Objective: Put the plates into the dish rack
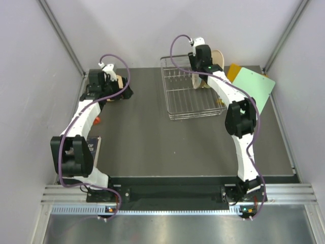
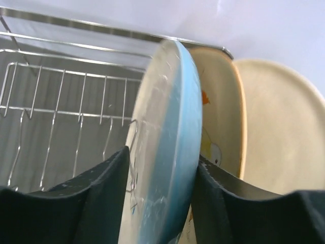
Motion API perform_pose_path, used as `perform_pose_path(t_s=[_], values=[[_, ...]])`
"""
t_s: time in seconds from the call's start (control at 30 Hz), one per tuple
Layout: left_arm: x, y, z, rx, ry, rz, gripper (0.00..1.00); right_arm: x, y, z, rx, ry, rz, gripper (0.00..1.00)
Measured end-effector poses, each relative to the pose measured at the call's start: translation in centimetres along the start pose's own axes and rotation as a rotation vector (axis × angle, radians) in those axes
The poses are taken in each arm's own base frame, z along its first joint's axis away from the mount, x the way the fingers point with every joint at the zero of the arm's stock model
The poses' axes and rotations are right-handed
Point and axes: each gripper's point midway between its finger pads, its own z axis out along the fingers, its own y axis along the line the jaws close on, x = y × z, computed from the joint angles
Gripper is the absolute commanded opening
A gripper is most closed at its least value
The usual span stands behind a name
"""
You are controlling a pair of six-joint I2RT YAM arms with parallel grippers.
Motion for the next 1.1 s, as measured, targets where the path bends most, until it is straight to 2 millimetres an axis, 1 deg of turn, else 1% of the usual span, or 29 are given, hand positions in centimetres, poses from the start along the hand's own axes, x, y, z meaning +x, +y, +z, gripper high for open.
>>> perform_pose_path(t_s=[0.1, 0.2, 0.4, 0.47, 0.57, 0.6, 0.7, 0.77, 0.8, 0.93, 1.0, 1.07, 1.1], values=[[-0.2, 0.2, 0.2, -0.009, -0.001, 0.009, 0.97, -0.8, -0.4, 0.2, 0.024, -0.035, -0.018, 0.53], [-0.8, 0.6, 0.9, -0.019, -0.006, 0.024, 0.97, -1.0, -0.9, 0.3, 0.038, -0.049, -0.031, 0.57], [-1.0, 1.5, 1.9, -0.042, -0.001, 0.049, 0.99, -1.4, -1.3, 0.4, 0.058, -0.069, -0.061, 0.65], [-1.1, 2.0, 2.4, -0.054, 0.001, 0.06, 0.99, -1.6, -1.4, 0.3, 0.061, -0.074, -0.071, 0.67], [-1.5, 3.5, 3.5, -0.08, 0.008, 0.08, 0.99, -2.6, -1.9, -0.7, 0.062, -0.087, -0.085, 0.7], [-1.6, 4.2, 4.0, -0.092, 0.011, 0.086, 0.98, -3.2, -2.1, -1.3, 0.062, -0.096, -0.087, 0.72], [-1.1, 5.8, 5.6, -0.116, 0.034, 0.089, 0.94, -5.9, -2.5, -4.0, 0.037, -0.142, -0.071, 0.77], [-0.4, 6.9, 6.9, -0.128, 0.058, 0.078, 0.92, -8.3, -2.4, -6.6, -0.016, -0.195, -0.04, 0.77], [0.0, 7.4, 7.6, -0.13, 0.069, 0.072, 0.91, -9.7, -2.3, -8.2, -0.049, -0.225, -0.02, 0.78], [1.6, 8.7, 9.9, -0.138, 0.109, 0.057, 0.9, -13.5, -1.5, -13.6, -0.174, -0.327, 0.052, 0.79], [1.9, 9.2, 11.0, -0.14, 0.117, 0.054, 0.9, -14.4, -0.7, -15.4, -0.237, -0.354, 0.07, 0.8], [2.1, 9.7, 12.0, -0.144, 0.121, 0.053, 0.9, -14.4, 0.2, -16.2, -0.288, -0.356, 0.081, 0.8], [2.2, 9.9, 12.5, -0.145, 0.122, 0.054, 0.91, -14.2, 0.5, -16.2, -0.305, -0.35, 0.086, 0.8]])
